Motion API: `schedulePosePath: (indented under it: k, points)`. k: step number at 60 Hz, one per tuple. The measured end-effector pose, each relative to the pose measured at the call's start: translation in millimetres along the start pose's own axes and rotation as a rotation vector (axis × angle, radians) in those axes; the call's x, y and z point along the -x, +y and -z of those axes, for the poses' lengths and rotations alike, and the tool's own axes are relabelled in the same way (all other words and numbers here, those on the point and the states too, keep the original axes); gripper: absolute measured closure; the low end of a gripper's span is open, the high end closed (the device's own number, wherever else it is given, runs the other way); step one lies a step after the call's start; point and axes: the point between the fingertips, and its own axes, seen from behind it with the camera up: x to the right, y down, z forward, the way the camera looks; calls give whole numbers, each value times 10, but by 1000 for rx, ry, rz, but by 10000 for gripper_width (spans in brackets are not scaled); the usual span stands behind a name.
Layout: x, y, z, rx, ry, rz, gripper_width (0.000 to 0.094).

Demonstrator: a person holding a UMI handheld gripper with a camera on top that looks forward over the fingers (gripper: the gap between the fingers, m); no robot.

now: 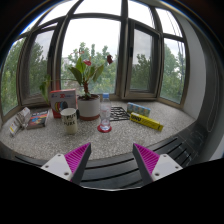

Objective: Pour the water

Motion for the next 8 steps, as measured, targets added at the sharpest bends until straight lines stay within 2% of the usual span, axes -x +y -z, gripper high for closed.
schedulePosePath:
  k: [8]
  points:
    - [31, 39, 12, 12, -7, 10, 81]
